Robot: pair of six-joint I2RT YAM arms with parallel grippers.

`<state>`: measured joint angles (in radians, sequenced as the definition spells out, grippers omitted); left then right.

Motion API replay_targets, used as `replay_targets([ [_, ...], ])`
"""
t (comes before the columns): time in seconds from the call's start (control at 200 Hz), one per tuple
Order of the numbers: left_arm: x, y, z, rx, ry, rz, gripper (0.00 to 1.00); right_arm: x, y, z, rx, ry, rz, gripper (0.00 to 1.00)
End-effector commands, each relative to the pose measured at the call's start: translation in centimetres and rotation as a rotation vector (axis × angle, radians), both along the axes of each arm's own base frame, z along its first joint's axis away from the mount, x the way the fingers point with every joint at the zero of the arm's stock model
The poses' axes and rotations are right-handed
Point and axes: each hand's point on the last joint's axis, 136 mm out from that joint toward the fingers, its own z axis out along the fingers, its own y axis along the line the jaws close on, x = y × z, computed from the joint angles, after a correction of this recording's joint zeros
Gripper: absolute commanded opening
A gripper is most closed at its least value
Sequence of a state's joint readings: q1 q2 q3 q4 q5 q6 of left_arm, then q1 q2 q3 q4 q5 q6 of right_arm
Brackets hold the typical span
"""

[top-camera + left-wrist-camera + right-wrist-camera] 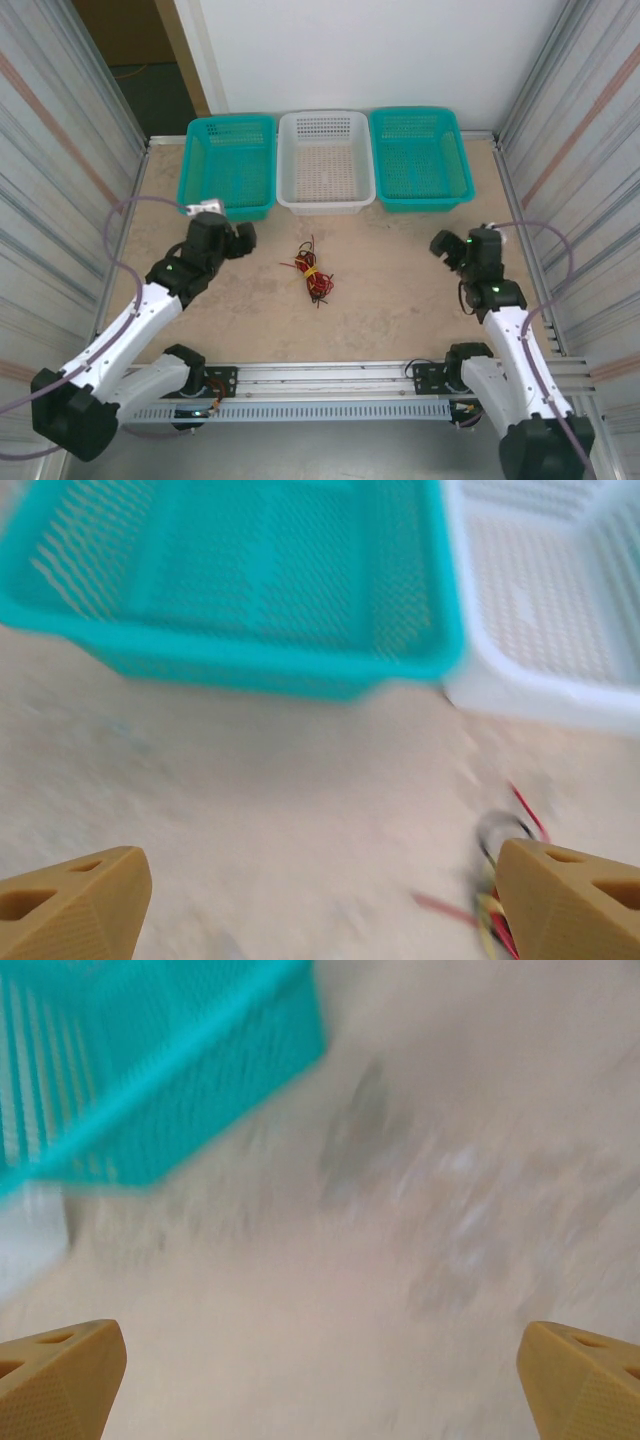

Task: Untangle the cables

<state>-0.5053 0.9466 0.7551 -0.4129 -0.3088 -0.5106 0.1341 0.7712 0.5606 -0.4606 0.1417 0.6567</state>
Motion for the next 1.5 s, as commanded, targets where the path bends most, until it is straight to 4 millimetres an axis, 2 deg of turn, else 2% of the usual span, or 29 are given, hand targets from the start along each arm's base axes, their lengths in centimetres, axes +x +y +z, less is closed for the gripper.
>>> replay_targets([
  [0.0,-4.1,-1.5,-2.8,-0.065,0.189,-0.006,0.90,-3.1,4.7,-1.3,-0.066,0.182,0.153,0.99],
  [0.095,-5.1,-3.4,-3.9,-0.154,0.265,-0.036,0.90,-3.4,9.0,-0.4,-0.148,0.225,0.285,0.99],
  [0.175,-5.2,-4.5,-4.1,-0.222,0.299,-0.038,0.90,-3.1,13.0,-0.8,-0.161,0.284,0.370,0.99],
  [0.276,-4.9,-5.3,-3.7,-0.262,0.300,-0.052,0.91,-3.1,18.8,-1.8,-0.168,0.303,0.557,0.98],
  [0.351,-4.7,-5.5,-3.3,-0.272,0.293,-0.049,0.91,-3.1,22.6,-3.2,-0.117,0.335,0.689,0.92],
  [0.411,-4.6,-5.5,-2.9,-0.274,0.289,-0.047,0.92,-2.9,25.0,-3.8,-0.076,0.359,0.763,0.87],
  [0.476,-4.6,-5.5,-2.4,-0.277,0.285,-0.050,0.92,-2.3,26.6,-4.3,-0.071,0.380,0.805,0.82],
  [0.621,-4.5,-5.7,-1.9,-0.300,0.267,-0.061,0.94,-1.1,29.1,-5.3,-0.090,0.412,0.884,0.78],
  [0.746,-4.4,-5.5,-1.8,-0.329,0.282,-0.059,0.94,-1.3,30.4,-6.3,-0.078,0.449,0.938,0.77],
  [0.962,-4.8,-4.9,-2.7,-0.342,0.330,-0.050,0.94,-1.9,31.2,-8.5,-0.085,0.525,0.964,0.77],
  [1.077,-4.8,-5.2,-3.2,-0.355,0.346,-0.059,0.92,-2.0,31.3,-9.4,-0.085,0.541,0.967,0.75],
  [1.333,-3.9,-6.3,-3.5,-0.377,0.352,-0.078,0.91,-2.0,32.1,-10.9,-0.075,0.580,0.991,0.64],
  [1.498,-3.4,-6.9,-4.1,-0.384,0.372,-0.083,0.90,-1.7,32.2,-10.8,-0.068,0.562,0.994,0.47],
])
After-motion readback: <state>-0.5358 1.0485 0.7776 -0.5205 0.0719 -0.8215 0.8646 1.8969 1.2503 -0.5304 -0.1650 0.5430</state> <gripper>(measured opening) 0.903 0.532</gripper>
